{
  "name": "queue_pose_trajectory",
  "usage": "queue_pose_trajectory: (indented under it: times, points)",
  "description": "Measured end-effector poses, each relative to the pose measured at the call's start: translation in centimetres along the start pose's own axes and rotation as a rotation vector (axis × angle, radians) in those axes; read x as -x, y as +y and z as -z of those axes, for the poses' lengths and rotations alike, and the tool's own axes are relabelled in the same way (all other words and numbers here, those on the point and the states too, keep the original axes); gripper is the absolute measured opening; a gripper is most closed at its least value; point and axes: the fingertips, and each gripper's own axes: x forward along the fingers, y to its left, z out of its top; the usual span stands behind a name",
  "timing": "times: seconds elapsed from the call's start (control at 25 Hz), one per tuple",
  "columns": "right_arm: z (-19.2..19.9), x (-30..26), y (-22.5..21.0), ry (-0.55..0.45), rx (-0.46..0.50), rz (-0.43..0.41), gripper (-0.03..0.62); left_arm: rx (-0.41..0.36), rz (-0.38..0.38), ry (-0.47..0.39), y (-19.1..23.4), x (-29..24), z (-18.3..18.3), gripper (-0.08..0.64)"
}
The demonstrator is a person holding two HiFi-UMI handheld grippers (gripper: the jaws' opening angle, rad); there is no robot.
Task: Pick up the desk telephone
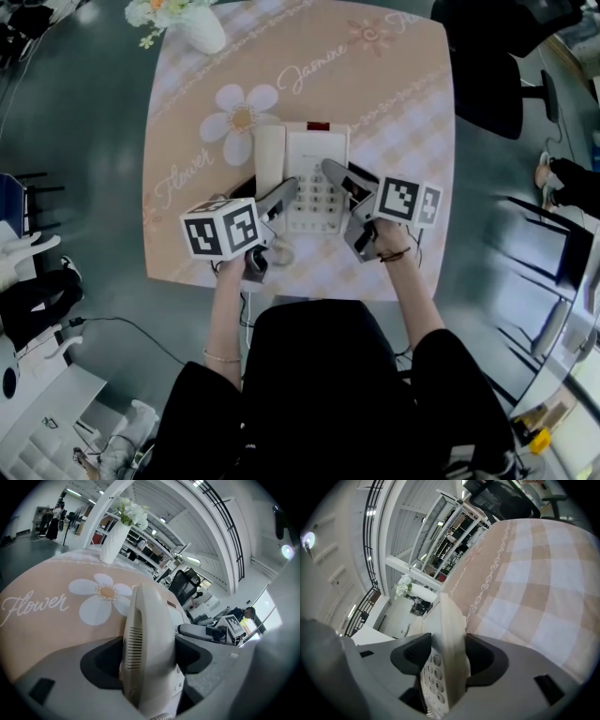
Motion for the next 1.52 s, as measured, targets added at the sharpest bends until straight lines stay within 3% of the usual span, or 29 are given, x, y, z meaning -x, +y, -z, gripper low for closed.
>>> queue_pose_trajectory:
  times: [0.72, 1.52]
  points:
    - [-0.5, 3.3, 4.1, -0.024, 0.058, -0.032, 0.221, 0.004, -0.008, -0.062, -3.4, 4.0, -0.6, 0.316]
    - [-0.2, 8.7, 10.2, -0.102, 0.145, -0.087, 0.221, -0.068, 0.007, -0.151, -8.3, 10.2, -1.2, 0.316]
